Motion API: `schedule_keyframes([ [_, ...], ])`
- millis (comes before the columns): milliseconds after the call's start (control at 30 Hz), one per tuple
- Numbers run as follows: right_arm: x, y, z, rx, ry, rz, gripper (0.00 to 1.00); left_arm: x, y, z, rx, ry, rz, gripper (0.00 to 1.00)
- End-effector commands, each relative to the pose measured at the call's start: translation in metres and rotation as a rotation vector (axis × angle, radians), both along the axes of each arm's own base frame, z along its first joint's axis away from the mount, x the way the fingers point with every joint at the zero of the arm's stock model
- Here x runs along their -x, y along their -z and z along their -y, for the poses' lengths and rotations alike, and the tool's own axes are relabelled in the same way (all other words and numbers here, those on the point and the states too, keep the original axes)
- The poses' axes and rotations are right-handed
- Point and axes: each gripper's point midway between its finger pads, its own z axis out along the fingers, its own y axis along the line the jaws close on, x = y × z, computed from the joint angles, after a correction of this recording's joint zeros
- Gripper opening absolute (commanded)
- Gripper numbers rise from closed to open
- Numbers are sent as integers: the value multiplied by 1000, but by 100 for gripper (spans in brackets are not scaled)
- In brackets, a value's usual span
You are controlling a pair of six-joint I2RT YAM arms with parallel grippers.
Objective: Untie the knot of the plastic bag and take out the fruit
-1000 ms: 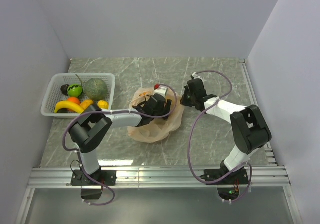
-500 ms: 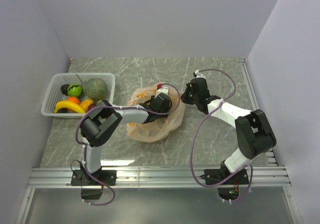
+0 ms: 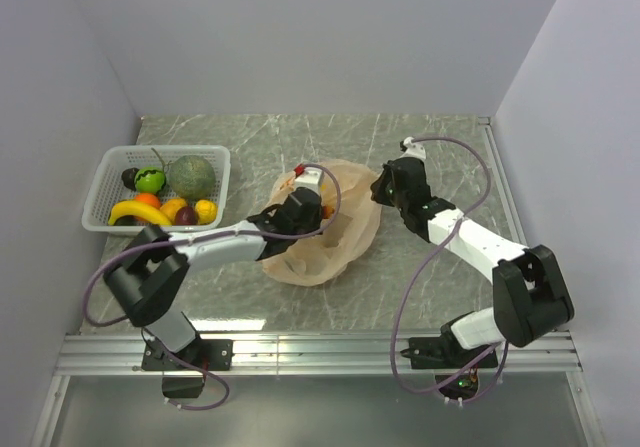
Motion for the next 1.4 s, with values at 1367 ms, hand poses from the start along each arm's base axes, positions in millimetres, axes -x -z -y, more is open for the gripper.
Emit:
schedule_keyframes([
  [1367, 10, -3, 43, 51, 130, 52, 0, 36, -237, -28, 437, 234, 367, 5],
])
